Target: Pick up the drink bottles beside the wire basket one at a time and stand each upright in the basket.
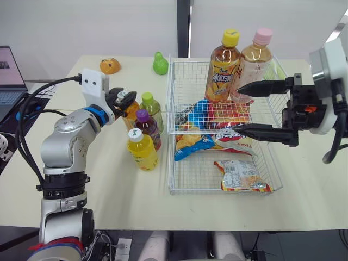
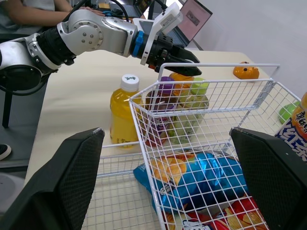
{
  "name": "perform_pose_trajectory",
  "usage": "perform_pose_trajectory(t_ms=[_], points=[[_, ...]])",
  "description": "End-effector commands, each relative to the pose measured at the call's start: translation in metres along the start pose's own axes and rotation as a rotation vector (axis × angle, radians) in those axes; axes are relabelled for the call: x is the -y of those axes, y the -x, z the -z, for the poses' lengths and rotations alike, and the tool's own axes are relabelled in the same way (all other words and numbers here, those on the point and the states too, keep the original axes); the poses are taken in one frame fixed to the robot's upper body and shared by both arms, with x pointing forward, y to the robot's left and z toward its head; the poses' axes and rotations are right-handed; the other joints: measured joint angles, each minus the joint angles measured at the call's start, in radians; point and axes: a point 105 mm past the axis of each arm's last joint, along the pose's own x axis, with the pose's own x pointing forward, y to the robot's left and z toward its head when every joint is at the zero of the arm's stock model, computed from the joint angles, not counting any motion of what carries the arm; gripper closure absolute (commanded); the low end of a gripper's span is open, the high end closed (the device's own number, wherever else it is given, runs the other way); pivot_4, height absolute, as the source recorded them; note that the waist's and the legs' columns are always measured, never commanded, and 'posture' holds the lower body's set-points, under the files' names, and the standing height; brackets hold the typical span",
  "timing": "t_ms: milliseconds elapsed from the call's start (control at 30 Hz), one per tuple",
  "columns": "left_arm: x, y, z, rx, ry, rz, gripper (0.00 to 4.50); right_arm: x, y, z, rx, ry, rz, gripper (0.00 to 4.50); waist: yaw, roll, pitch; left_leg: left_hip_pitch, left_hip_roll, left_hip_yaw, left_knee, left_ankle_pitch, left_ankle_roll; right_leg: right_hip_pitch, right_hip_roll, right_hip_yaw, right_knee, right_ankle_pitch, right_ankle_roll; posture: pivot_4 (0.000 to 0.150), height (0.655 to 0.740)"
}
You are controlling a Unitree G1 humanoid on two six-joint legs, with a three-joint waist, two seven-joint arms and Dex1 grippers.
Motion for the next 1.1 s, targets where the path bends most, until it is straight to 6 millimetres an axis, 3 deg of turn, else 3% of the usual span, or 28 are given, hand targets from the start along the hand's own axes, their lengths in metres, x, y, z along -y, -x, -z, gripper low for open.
perform_pose_trajectory(t_ms=[33, 433, 833, 1000, 1100], points=[[0.003, -0.001, -0.014, 0.05, -0.016, 0.007, 3.2, 0.001, 0.008, -0.01, 0.021, 0.05, 0.038, 0.0, 0.0, 0.0, 0.0, 0.0, 0.0, 0.0, 0.0, 0.0, 0.0, 0.0, 0.0, 0.0, 0.0, 0.0, 0.0, 0.15, 0.74], [0.002, 0.005, -0.024, 0.082, -0.016, 0.013, 3.2, 0.006, 0.017, -0.009, -0.001, 0.055, 0.086, 0.0, 0.001, 0.0, 0.0, 0.0, 0.0, 0.0, 0.0, 0.0, 0.0, 0.0, 0.0, 0.0, 0.0, 0.0, 0.0, 0.15, 0.74], [-0.022, 0.04, -0.097, 0.145, -0.143, 0.046, 3.2, 0.011, 0.025, -0.012, 0.036, 0.116, 0.134, 0.0, -0.003, 0.0, 0.0, -0.001, 0.001, 0.0, 0.0, 0.0, 0.0, -0.001, 0.001, 0.0, 0.0, 0.0, 0.0, 0.15, 0.74], [-0.038, 0.049, -0.147, 0.166, -0.213, 0.102, 3.2, 0.011, 0.026, -0.01, 0.053, 0.133, 0.138, 0.0, -0.004, -0.001, 0.001, -0.001, 0.0, 0.0, 0.0, 0.0, 0.0, -0.001, 0.001, 0.0, -0.001, 0.0, 0.0, 0.15, 0.74], [-0.032, 0.051, -0.18, 0.198, -0.205, 0.192, 3.2, 0.012, 0.03, -0.011, 0.06, 0.133, 0.148, 0.0, -0.003, -0.002, 0.001, -0.002, 0.001, -0.001, 0.0, 0.0, 0.0, -0.001, 0.002, -0.001, -0.001, 0.0, 0.0, 0.15, 0.74]])
